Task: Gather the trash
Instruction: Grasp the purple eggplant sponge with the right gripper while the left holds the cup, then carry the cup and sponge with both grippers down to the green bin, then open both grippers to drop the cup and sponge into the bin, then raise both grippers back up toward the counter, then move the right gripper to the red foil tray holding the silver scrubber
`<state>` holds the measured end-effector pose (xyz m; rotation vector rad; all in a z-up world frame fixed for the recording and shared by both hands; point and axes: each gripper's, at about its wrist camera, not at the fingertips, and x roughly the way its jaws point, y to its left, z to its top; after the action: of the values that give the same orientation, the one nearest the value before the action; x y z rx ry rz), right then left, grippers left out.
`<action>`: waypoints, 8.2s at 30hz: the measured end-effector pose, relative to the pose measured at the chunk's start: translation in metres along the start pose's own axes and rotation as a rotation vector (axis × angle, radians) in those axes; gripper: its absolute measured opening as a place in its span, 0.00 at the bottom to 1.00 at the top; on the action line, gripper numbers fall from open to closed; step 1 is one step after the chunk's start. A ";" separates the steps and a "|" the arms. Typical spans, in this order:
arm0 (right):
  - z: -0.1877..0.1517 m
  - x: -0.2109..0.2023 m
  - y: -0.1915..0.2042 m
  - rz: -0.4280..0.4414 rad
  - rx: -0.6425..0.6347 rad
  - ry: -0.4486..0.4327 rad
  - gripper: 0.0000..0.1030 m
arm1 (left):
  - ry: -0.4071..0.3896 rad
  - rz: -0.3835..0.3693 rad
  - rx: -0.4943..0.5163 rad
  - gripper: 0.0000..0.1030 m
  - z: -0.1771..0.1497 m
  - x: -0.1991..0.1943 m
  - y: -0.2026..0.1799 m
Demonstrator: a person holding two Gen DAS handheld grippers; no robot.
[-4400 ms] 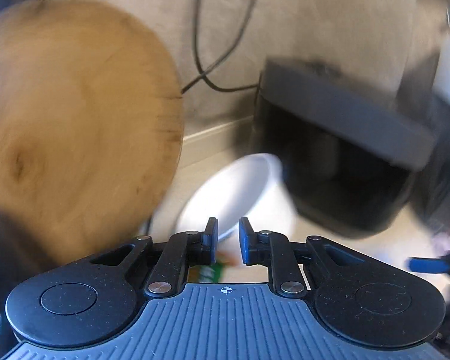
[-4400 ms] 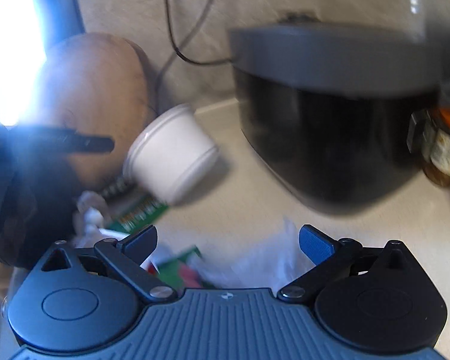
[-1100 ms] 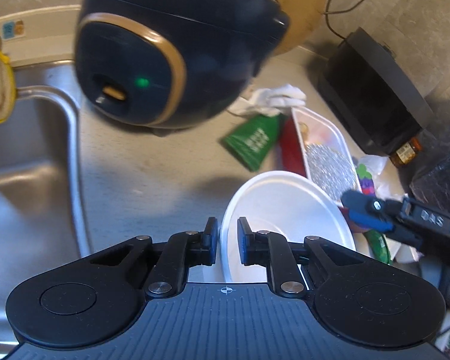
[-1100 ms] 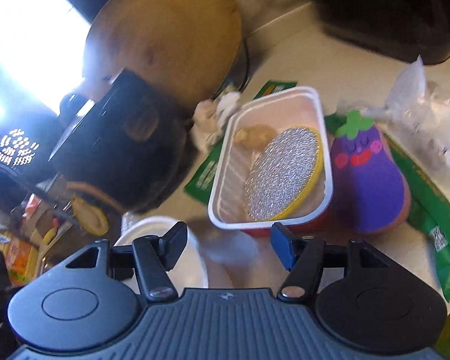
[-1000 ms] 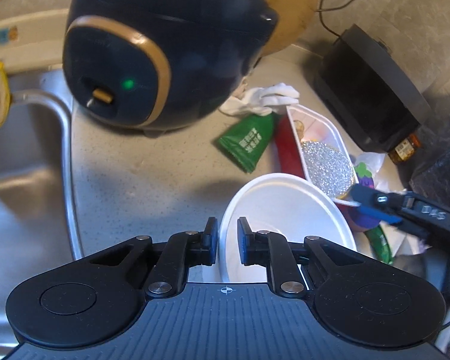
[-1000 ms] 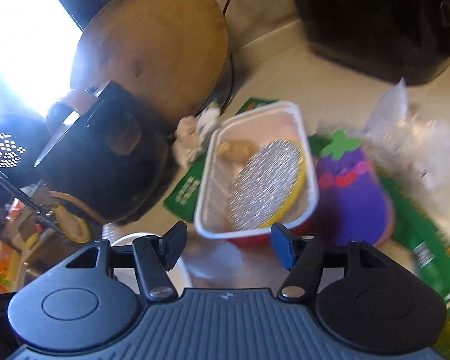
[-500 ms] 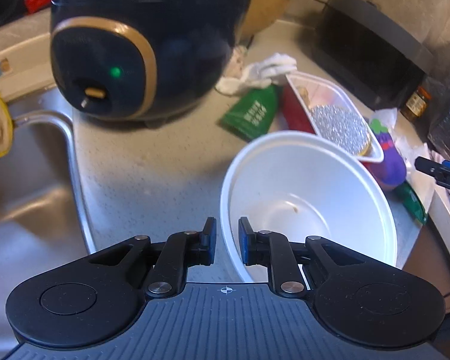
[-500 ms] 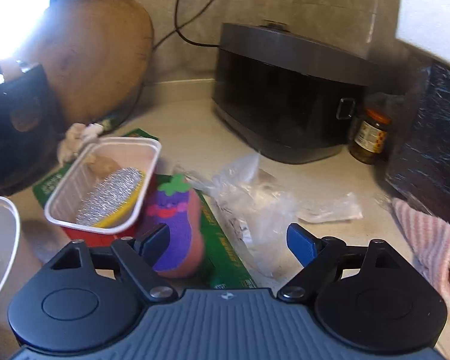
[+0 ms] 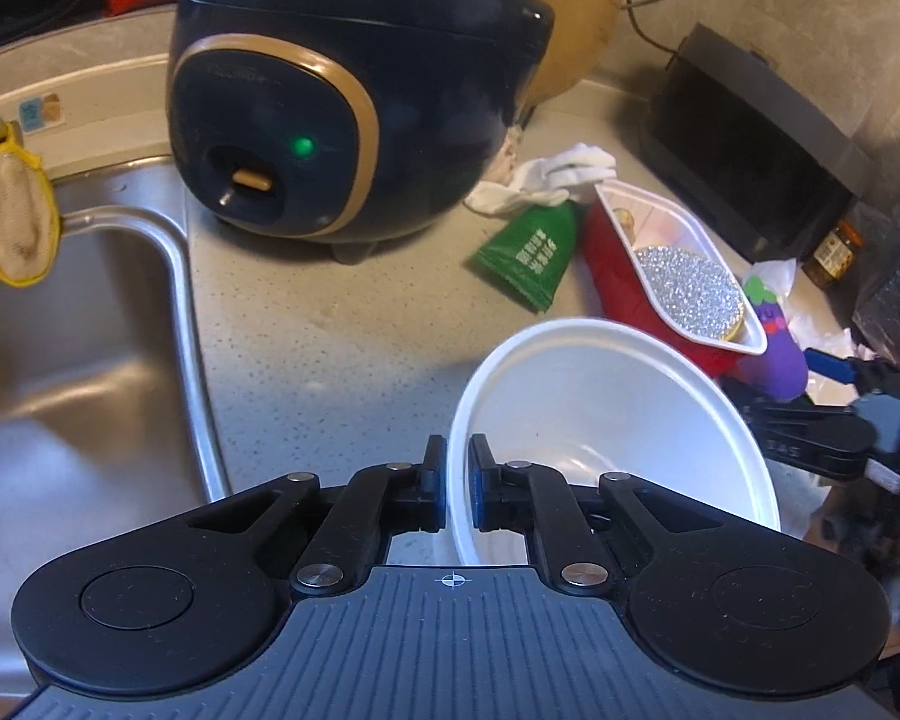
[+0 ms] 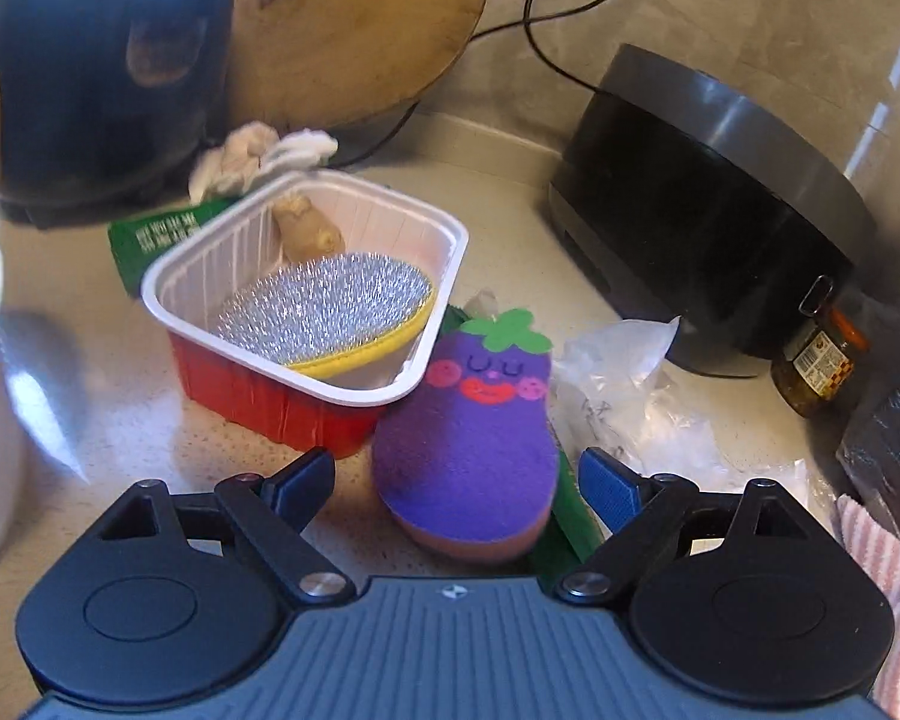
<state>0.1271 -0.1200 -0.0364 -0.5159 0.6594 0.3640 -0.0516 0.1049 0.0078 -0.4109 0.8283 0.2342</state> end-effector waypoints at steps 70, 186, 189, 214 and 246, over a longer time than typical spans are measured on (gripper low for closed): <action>-0.334 -0.188 -0.175 -0.388 0.817 0.382 0.63 | 0.513 -0.319 0.441 0.11 -0.190 0.221 -0.307; 0.002 -0.085 -0.014 0.050 0.435 -0.099 0.86 | -0.095 -0.284 -0.034 0.16 -0.006 -0.002 -0.014; 0.016 -0.066 -0.026 0.138 0.503 -0.109 0.86 | -0.118 -0.260 -0.046 0.16 -0.001 -0.003 -0.009; 0.011 -0.067 0.062 0.465 0.322 0.059 0.49 | -0.145 -0.178 -0.110 0.16 0.011 0.008 0.008; 0.067 -0.060 0.076 0.379 -0.082 -0.099 0.50 | -0.095 -0.115 -0.034 0.17 0.020 0.013 0.004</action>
<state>0.0797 -0.0299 0.0231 -0.4463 0.6477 0.7709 -0.0310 0.1179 0.0091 -0.4742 0.7060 0.1596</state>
